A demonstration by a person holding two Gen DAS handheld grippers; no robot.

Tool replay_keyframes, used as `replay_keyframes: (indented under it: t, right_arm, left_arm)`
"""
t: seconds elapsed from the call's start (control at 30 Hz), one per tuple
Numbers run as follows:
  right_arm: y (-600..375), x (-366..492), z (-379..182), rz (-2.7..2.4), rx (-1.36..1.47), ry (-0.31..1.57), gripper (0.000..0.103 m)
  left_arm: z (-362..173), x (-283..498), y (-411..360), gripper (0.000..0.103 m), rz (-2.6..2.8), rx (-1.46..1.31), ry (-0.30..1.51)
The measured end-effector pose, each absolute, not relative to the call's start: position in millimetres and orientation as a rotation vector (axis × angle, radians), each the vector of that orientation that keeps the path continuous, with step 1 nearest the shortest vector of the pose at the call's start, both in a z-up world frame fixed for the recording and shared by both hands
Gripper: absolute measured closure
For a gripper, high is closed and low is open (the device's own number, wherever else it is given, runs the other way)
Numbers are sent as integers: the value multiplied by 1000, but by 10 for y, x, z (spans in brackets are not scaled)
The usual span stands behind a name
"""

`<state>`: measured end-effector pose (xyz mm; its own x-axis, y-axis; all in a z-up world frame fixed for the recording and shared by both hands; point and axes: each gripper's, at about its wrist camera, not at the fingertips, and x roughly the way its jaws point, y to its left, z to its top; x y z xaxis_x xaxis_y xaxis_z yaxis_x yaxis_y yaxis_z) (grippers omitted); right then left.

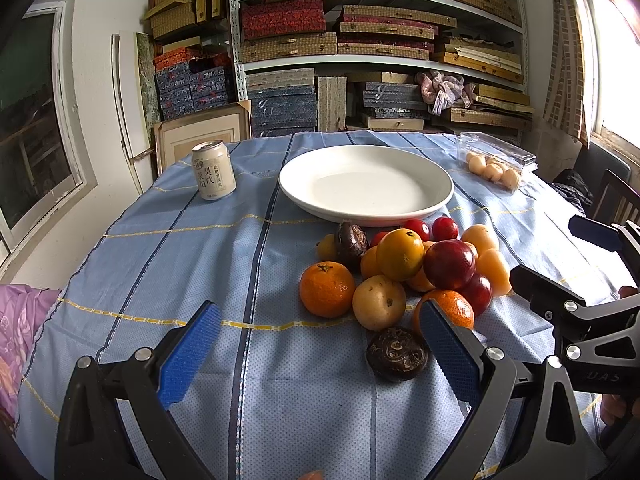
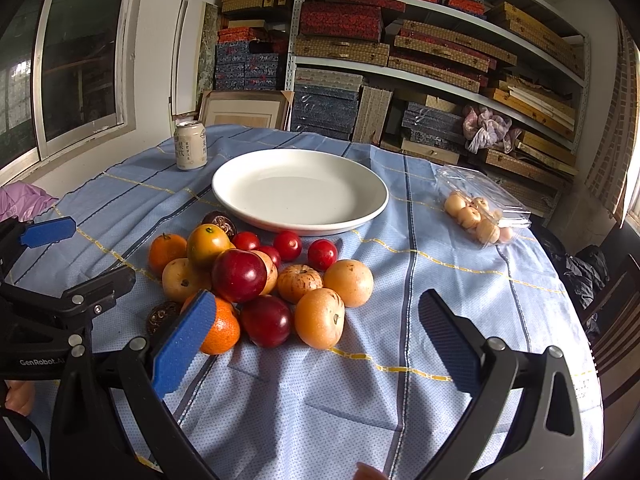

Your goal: Organize fruits

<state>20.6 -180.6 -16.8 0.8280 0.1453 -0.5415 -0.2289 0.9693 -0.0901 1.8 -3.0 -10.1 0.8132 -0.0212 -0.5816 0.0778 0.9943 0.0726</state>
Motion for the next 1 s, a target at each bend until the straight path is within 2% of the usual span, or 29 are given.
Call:
replay_keyframes:
  t: [0.7, 1.0]
  right_arm:
    - [-1815, 241, -199, 201, -155, 562, 4]
    - [-1841, 319, -242, 277, -91, 631, 4]
  left_arm:
    - [-119, 33, -23, 3, -53, 92, 623]
    - [-223, 117, 56, 3, -119, 43, 666]
